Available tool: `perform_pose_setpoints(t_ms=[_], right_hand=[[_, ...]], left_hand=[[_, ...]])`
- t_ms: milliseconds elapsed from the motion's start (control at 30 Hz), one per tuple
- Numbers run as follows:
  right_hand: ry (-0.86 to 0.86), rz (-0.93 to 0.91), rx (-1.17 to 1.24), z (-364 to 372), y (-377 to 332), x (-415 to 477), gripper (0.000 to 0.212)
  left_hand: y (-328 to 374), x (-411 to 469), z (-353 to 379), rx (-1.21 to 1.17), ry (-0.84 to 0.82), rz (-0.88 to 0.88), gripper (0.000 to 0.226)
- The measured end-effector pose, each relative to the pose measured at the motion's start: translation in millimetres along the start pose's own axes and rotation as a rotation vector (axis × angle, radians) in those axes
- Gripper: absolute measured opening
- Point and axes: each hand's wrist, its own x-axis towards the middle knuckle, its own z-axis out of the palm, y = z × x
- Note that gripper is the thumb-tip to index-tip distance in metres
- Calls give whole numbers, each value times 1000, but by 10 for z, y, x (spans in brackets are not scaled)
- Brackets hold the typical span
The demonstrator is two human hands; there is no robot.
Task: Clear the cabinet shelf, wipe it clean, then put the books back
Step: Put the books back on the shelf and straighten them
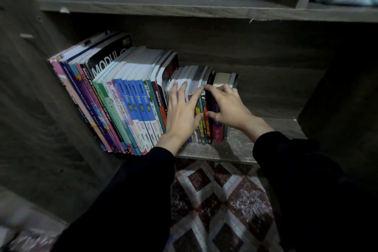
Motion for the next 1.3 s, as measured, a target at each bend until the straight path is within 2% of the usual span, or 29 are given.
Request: perform_pose_setpoints(t_ms=[100, 300, 367, 433, 500, 633, 700, 800, 867, 1033, 1133, 1200, 1300], right_hand=[[-29, -9, -23, -12, -7, 8, 77], [-34, -8, -25, -14, -18, 2, 77], [-33, -7, -28, -17, -25, -2, 77], [-41, -19, -43, -17, -28, 9, 74], [-42, -27, -63, -17, -33, 20, 72], [-38, -33, -87, -13, -40, 19, 73], [-32, -32, -93, -6, -45, 11, 74], [-51, -31, -100, -16, -56, 23, 74], [-64, -26, -109, -32, -57, 26, 73], [-55, -9, -96, -2, -41, 22, 75], [-90, -9, -88, 16, -54, 38, 84], [-125, -25, -133, 17, -90, 51, 89], [-155, -38, -261, 35, -148, 68, 88]], left_hand=[[62, -61, -13, -106, 37, -24, 70], [247, -445, 88, -377, 232, -131, 53], [282, -467, 100, -535, 205, -199, 52], [277, -372, 87, -615, 110, -227, 55], [264, -278, 52, -615, 79, -208, 56], [243, -440, 11, -596, 194, -204, 52], [229, -518, 43, -574, 208, -213, 59], [222, -413, 75, -615, 28, -273, 80], [263, -383, 39, -682, -44, -289, 83], [292, -719, -163, -706, -58, -351, 84], [190, -1107, -261, -697, -41, -339, 80], [122, -1292, -360, -619, -18, -306, 77], [42, -1349, -500, -608, -30, -370, 77]])
